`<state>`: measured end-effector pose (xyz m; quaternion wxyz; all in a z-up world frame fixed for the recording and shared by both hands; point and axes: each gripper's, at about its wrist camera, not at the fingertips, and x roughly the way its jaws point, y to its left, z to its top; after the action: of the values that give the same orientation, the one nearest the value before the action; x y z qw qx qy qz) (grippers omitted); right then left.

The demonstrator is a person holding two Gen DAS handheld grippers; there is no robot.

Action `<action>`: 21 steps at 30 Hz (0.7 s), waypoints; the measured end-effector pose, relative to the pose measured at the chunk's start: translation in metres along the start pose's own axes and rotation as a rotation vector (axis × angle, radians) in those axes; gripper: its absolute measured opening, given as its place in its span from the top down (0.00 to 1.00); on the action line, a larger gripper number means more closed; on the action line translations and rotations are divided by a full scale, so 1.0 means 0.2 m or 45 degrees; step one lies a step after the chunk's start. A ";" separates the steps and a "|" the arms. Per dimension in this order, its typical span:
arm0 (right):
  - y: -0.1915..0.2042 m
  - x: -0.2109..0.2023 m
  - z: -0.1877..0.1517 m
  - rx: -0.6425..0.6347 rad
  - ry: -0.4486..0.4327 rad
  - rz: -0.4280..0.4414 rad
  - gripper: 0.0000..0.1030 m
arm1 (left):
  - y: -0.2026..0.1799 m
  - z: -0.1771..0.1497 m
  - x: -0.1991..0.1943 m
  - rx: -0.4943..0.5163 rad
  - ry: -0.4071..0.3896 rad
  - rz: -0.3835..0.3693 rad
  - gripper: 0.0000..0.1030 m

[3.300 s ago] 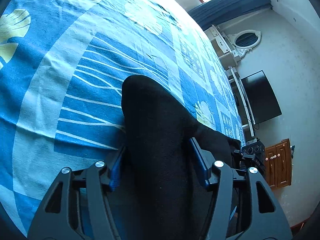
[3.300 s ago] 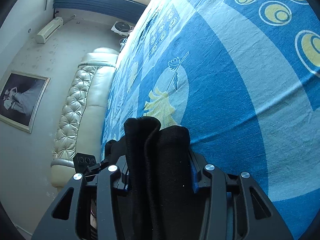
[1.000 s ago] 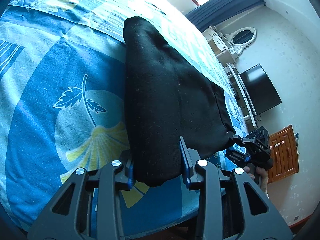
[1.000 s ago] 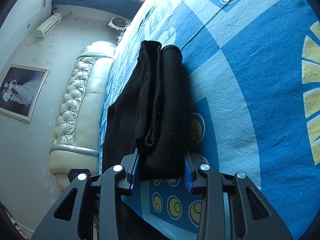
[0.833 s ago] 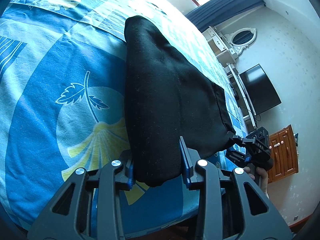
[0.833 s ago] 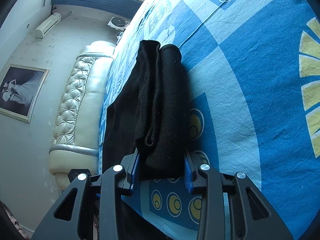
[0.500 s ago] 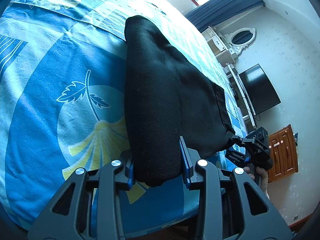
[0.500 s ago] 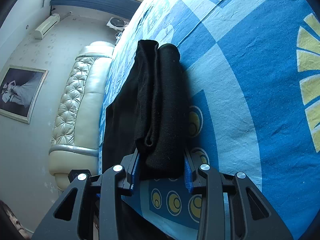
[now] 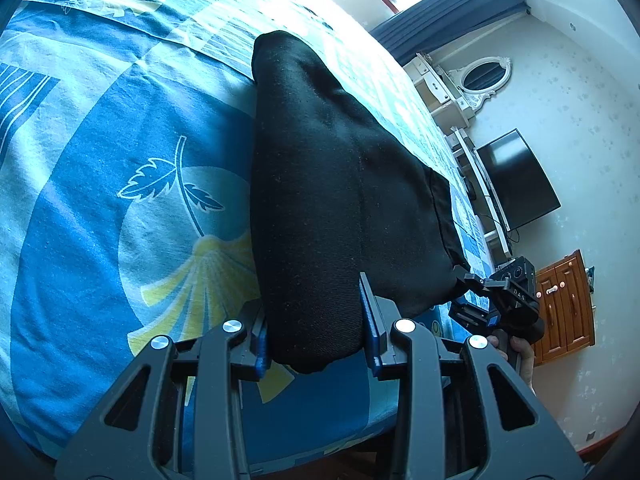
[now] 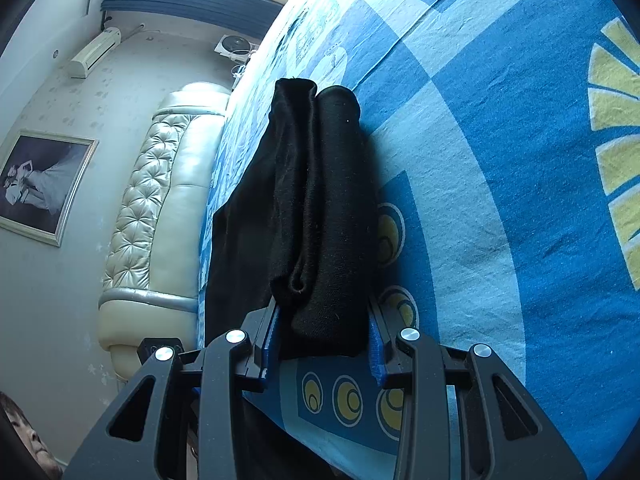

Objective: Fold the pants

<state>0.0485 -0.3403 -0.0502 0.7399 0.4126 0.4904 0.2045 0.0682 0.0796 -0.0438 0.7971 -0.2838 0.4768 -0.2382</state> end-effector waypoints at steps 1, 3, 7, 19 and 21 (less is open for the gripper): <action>-0.01 0.00 0.00 0.004 -0.001 0.001 0.65 | 0.00 0.00 0.00 0.002 0.000 0.001 0.67; -0.01 0.00 0.00 0.010 -0.001 0.002 0.65 | 0.00 0.00 0.00 0.002 0.002 0.000 0.67; -0.04 0.00 -0.01 0.035 0.003 0.028 0.58 | 0.00 0.01 0.00 0.014 0.004 0.006 0.64; 0.06 -0.07 -0.11 -0.075 -0.072 -0.159 0.40 | -0.16 -0.06 -0.08 0.234 -0.134 0.350 0.18; 0.10 -0.08 -0.16 -0.148 -0.089 -0.253 0.38 | -0.18 -0.10 -0.08 0.238 -0.125 0.405 0.15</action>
<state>0.0157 -0.3269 -0.0297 0.7959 0.3252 0.4900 0.1436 0.0395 0.0596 -0.0171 0.8699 -0.1410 0.4519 -0.1383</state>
